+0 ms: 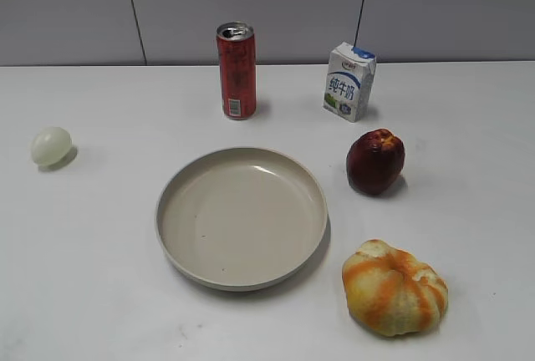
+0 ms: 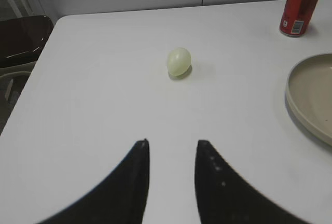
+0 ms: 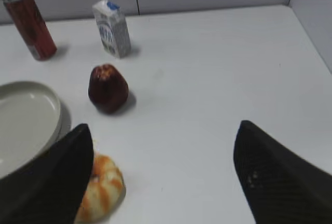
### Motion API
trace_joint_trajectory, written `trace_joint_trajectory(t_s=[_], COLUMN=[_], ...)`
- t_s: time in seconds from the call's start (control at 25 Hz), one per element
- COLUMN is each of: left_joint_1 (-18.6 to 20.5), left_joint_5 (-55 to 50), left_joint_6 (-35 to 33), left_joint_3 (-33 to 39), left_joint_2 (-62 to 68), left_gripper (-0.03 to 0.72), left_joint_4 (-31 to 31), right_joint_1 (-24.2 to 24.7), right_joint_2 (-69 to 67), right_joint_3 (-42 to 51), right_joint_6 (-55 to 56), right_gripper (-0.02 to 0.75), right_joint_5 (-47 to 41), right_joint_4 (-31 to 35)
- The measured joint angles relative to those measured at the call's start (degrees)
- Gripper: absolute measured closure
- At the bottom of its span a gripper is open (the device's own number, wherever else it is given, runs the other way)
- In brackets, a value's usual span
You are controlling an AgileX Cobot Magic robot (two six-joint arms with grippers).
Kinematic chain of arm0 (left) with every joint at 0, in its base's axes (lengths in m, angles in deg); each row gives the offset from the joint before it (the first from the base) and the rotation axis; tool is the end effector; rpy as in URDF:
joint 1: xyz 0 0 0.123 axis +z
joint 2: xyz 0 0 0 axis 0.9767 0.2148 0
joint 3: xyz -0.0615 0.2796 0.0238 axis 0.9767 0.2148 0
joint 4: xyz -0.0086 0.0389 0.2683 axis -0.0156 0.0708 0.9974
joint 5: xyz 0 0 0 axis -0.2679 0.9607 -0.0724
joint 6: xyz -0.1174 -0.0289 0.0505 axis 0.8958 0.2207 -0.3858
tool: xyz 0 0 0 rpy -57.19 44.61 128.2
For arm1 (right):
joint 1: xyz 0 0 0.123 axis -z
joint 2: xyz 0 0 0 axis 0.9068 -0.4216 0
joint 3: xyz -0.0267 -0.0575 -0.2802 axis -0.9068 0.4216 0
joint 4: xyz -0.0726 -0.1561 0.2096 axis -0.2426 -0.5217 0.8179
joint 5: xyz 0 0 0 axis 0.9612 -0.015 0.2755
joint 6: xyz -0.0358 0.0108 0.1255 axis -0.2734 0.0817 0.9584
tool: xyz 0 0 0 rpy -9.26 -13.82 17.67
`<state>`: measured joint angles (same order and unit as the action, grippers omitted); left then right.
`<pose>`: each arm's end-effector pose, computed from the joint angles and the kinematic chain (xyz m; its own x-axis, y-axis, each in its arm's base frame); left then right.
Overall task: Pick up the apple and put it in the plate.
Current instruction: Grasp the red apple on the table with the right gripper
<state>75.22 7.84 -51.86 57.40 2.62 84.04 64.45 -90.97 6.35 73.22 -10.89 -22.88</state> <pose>0.0455 -0.0075 0.2721 -0.4200 0.1136 -0.9004 0.1203 0.9904 0.0688 0.0740 0.0104 0.2924 -0.3327 0.0867 -0.9390 -0.0499 0.9928 0.1094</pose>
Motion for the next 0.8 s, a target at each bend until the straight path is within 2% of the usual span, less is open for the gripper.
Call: trace_joint_trajectory(t_s=[0.24,0.36,0.6,0.8], left_joint_1=[0.0,0.0,0.0,0.0], left_joint_5=[0.0,0.0,0.0,0.0], left_joint_6=[0.0,0.0,0.0,0.0], left_joint_3=[0.0,0.0,0.0,0.0], left_joint_2=[0.0,0.0,0.0,0.0], left_gripper=[0.449,0.449,0.449,0.449], left_joint_4=[0.0,0.0,0.0,0.0], right_joint_1=[0.0,0.0,-3.1,-11.4], right_joint_2=[-11.8,-21.0,-42.8,-60.8], right_joint_3=[1.6,0.7,-9.2,-23.4], right_joint_6=[0.1,0.1,-0.6,-2.3], right_gripper=[0.055,0.059,0.079,0.088], right_joint_5=[24.5,30.5,31.5,23.9], right_joint_4=[1.5,1.7,1.8,1.8])
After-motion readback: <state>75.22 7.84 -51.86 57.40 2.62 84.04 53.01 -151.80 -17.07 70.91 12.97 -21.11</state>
